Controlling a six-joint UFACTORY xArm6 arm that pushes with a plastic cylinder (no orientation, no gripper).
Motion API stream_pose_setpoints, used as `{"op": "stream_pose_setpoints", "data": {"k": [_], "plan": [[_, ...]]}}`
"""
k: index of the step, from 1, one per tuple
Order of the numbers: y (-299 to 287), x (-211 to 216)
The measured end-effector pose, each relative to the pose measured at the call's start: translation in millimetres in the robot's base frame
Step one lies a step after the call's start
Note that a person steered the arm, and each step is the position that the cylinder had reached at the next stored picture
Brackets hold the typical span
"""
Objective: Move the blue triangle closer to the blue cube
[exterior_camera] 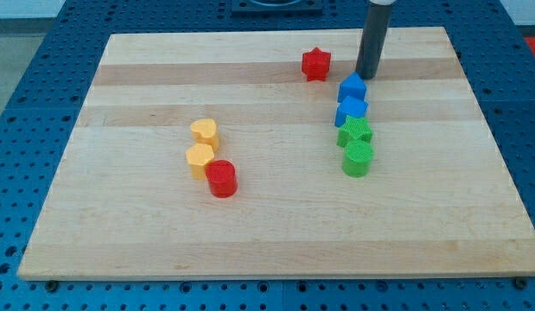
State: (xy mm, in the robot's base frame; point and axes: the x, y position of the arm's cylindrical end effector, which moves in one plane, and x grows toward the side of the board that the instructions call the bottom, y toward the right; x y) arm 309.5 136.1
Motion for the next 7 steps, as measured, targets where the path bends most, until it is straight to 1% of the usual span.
{"op": "stream_pose_setpoints", "data": {"k": [3, 4, 5, 6, 7], "plan": [[-17, 33], [-18, 37], [-17, 26], [-17, 6], [-24, 6]]}}
